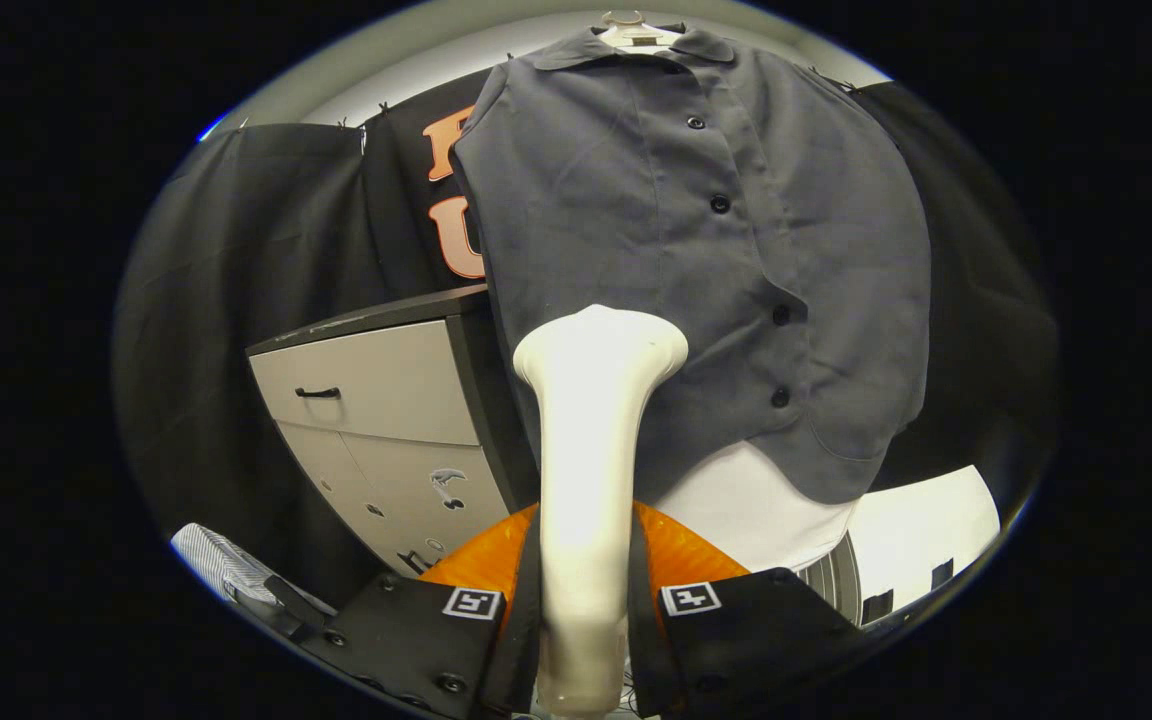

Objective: Iron the clothes twice with a garment steamer, once on the left side and once on the right side.

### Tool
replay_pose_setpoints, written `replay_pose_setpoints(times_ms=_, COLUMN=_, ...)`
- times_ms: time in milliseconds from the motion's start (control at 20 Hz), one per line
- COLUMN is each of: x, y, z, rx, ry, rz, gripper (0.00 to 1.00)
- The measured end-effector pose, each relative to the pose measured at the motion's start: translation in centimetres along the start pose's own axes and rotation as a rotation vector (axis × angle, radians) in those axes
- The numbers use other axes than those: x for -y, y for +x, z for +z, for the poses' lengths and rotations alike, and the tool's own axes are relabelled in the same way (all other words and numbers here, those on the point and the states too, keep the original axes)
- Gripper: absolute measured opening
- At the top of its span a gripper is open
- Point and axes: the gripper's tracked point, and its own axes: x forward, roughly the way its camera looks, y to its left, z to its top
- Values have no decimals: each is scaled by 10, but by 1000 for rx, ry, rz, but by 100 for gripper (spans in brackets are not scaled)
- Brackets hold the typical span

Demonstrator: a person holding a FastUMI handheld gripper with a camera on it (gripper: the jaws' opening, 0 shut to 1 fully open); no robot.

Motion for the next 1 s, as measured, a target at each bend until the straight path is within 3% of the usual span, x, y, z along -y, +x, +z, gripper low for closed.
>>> replay_pose_setpoints(times_ms=300, x=2, y=-15, z=12, rx=37, ry=7, rz=-3, gripper=44)
replay_pose_setpoints(times_ms=800, x=-5, y=-80, z=103, rx=227, ry=-8, rz=30, gripper=44)
replay_pose_setpoints(times_ms=1000, x=6, y=-105, z=149, rx=329, ry=-30, rz=6, gripper=44)
